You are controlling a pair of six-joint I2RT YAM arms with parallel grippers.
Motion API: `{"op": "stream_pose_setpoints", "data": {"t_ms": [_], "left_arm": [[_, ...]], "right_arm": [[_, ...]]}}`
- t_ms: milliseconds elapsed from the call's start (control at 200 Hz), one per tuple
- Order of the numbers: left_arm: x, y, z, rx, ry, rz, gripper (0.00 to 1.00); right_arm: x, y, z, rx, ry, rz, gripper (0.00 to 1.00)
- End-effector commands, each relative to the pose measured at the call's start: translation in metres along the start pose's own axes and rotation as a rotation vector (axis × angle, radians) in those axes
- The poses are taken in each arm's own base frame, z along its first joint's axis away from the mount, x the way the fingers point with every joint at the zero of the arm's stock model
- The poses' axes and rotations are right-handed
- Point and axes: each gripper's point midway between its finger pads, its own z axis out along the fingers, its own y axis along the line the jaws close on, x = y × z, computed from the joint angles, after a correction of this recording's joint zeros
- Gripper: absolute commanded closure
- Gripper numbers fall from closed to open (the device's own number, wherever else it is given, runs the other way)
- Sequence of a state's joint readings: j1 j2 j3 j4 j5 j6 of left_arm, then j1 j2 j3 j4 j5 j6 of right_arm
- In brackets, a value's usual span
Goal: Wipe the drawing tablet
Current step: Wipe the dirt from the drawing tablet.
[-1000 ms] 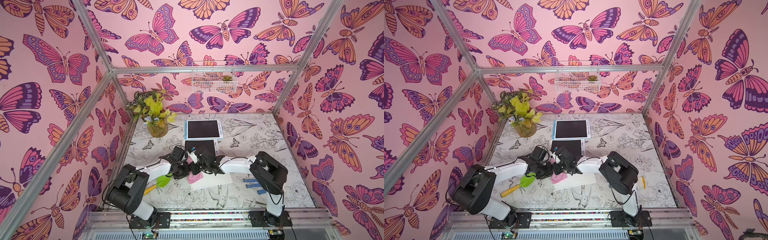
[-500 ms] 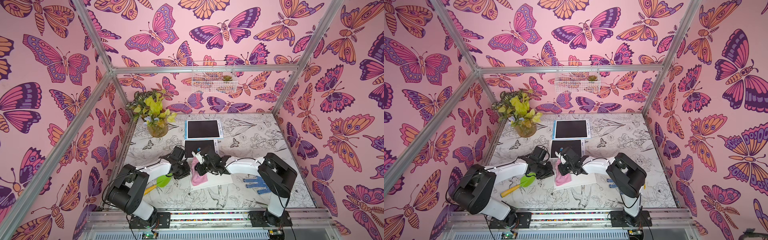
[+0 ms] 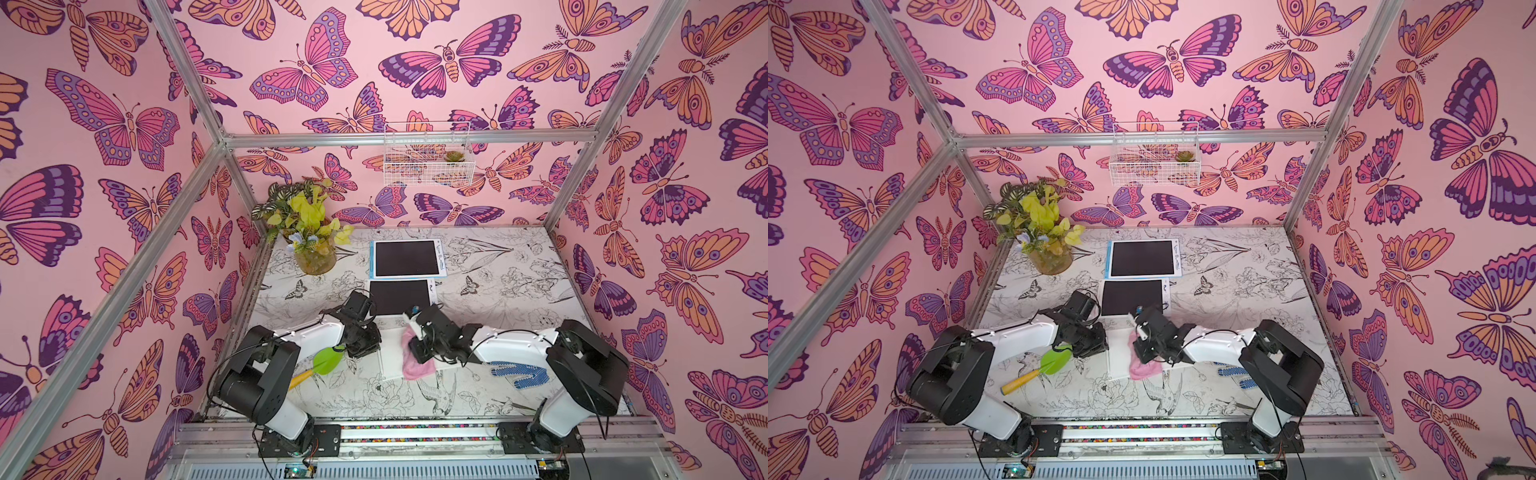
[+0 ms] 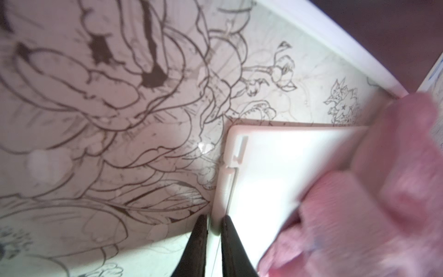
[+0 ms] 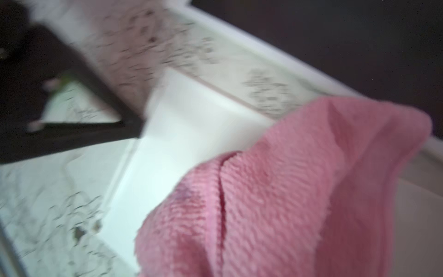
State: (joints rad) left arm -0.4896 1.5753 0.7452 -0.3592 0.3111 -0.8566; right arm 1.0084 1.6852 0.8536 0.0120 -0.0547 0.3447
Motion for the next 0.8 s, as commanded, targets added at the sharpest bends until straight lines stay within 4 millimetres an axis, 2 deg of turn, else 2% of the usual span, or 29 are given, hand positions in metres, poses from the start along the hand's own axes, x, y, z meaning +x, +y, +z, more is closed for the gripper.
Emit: {"op": "stream_pose_setpoints", "data": {"t_ms": [0,70,190,250,320,471,551,621,701,796], "left_arm": [[0.044,0.094,0.02,-0.359,0.13,-0.083,0.84],[0.044,0.094,0.02,-0.361,0.131,-0.082,0.84],[0.044,0.094,0.02,-0.363,0.133,-0.081,0.84],[0.044,0.094,0.02,-0.361,0.132,-0.079,0.84],[0.043,0.094,0.02,-0.361,0.131,-0.075,0.84],[0.044,0.094,0.02,-0.362,0.13,-0.075,0.84],[0.044,0.094,0.02,-0.363,0.132,-0.075,0.84],[0.045,0.095,0.02,-0.364,0.135,-0.076,0.84],[0.045,0.095,0.02,-0.365,0.134,-0.075,0.84],[0.044,0.095,0.02,-0.367,0.128,-0.075,0.84]], "right_arm": [[-0.01,0.058,0.015,-0.103,-0.027,-0.048,1.0],[-0.003,0.043,0.018,-0.055,-0.015,-0.004,1.0],[0.018,-0.02,0.0,0.068,-0.022,0.115,1.0],[0.024,-0.029,-0.012,0.076,-0.041,0.105,1.0],[0.022,-0.012,-0.014,0.034,-0.049,0.062,1.0],[0.003,0.064,0.007,-0.093,-0.045,-0.053,1.0],[0.002,0.073,0.017,-0.118,-0.029,-0.026,1.0],[0.008,0.053,0.018,-0.051,-0.011,0.004,1.0],[0.024,0.011,0.009,0.039,0.02,0.082,1.0],[0.043,-0.047,-0.017,0.187,0.036,0.172,1.0]]}}
